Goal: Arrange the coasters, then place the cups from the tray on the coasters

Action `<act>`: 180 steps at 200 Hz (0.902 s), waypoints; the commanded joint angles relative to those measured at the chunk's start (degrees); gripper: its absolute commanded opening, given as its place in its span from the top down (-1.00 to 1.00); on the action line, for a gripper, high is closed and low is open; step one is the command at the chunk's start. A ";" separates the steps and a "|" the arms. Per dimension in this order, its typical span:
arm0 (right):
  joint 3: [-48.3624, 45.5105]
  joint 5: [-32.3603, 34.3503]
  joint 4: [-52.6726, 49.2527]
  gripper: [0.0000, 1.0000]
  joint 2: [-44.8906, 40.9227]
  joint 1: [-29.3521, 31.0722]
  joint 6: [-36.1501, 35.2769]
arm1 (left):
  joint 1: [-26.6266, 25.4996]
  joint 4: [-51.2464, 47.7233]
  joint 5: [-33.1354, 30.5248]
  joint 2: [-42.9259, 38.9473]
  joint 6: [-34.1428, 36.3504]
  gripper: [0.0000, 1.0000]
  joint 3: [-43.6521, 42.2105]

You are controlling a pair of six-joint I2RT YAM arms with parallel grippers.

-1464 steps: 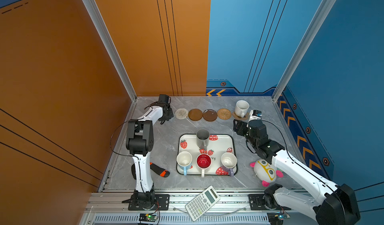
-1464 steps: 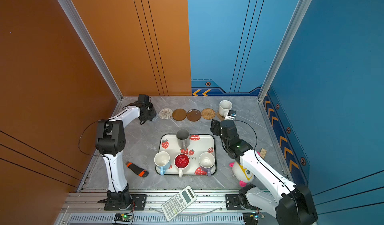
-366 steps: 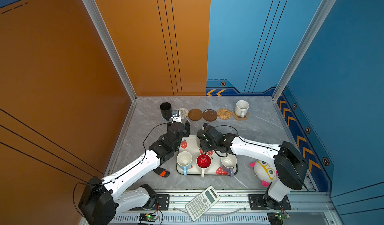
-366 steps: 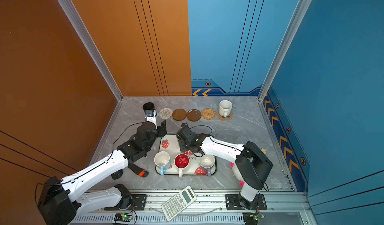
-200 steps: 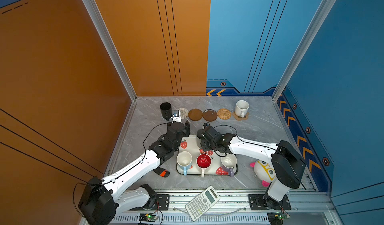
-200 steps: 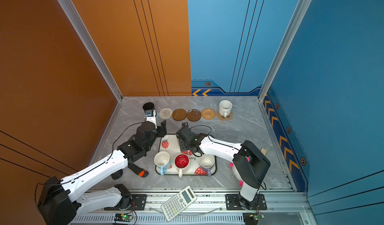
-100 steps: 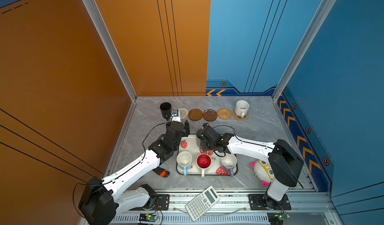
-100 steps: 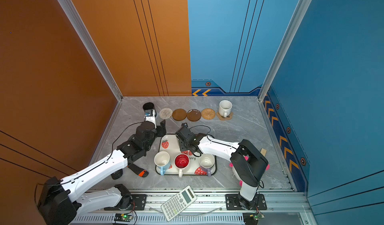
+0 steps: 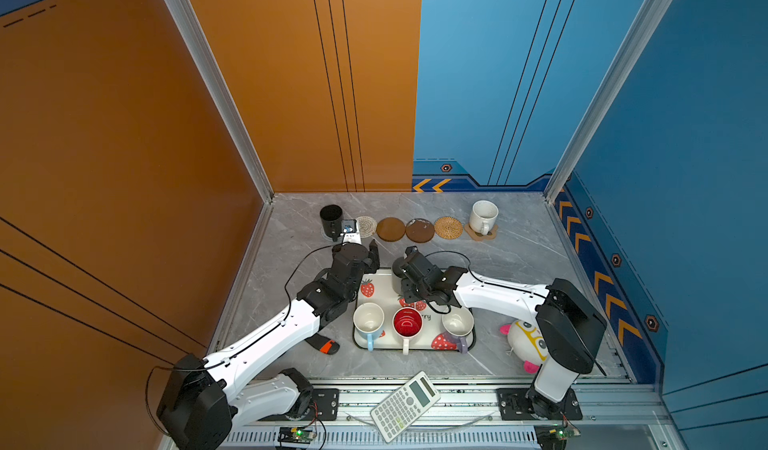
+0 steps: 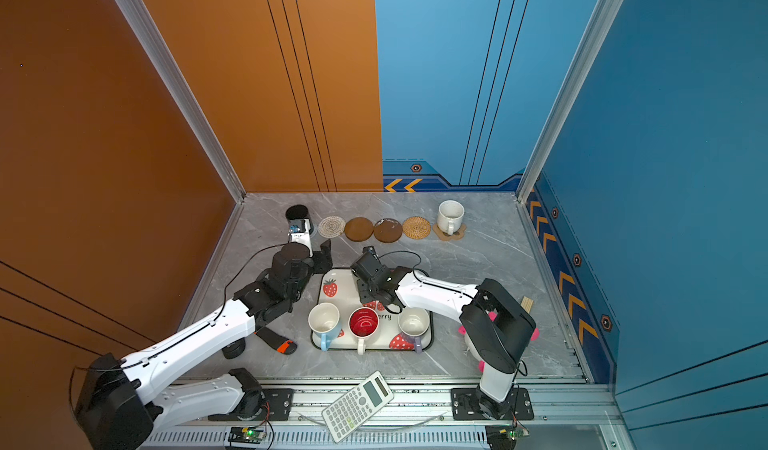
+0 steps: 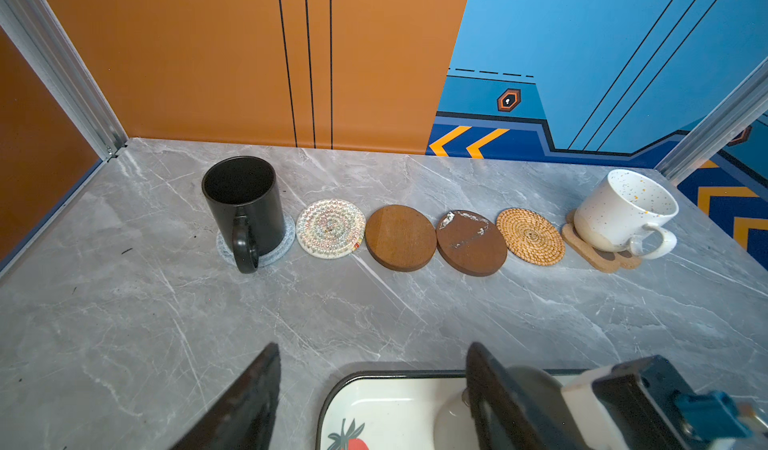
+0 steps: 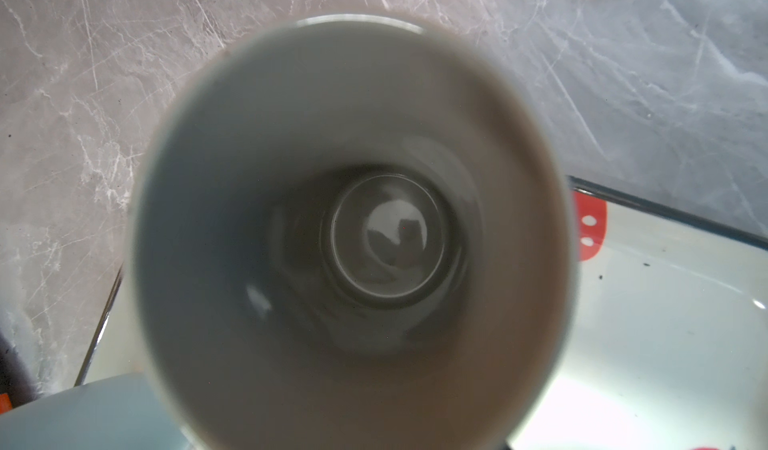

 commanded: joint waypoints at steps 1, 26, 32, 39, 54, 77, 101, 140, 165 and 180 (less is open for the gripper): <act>1.21 1.00 -0.09 0.22 0.98 0.29 0.49 | 0.69 -0.37 0.64 -1.10 -0.62 -0.43 -0.38; 1.37 1.11 -0.15 0.28 1.07 0.29 0.51 | 0.75 -0.47 0.64 -1.09 -0.68 -0.43 -0.38; 1.32 1.22 -0.17 0.29 1.07 0.28 0.50 | 0.74 -0.55 0.67 -1.10 -0.71 -0.43 -0.38; 1.32 1.19 -0.15 0.31 1.07 0.29 0.50 | 0.78 -0.55 0.66 -1.10 -0.71 -0.43 -0.31; 1.31 1.25 -0.15 0.36 1.02 0.33 0.37 | 0.83 -0.55 0.69 -1.12 -0.71 -0.43 -0.38; 1.34 1.33 -0.25 0.46 0.98 0.37 0.36 | 0.78 -0.64 0.72 -1.19 -0.71 -0.43 -0.38; 1.42 1.41 -0.25 0.62 0.91 0.38 0.41 | 0.78 -0.73 0.75 -1.25 -0.72 -0.43 -0.34; 1.32 2.18 -0.39 1.00 0.65 0.78 0.25 | 0.80 -0.73 0.98 -1.44 -0.89 -0.43 -0.45; 1.56 2.73 -0.84 1.00 0.46 1.03 0.11 | 0.87 -0.86 0.77 -1.67 -0.89 -0.43 -0.61; 1.68 3.20 -0.94 1.00 0.28 1.15 0.02 | 0.89 -0.81 0.80 -1.87 -0.89 -0.43 -0.72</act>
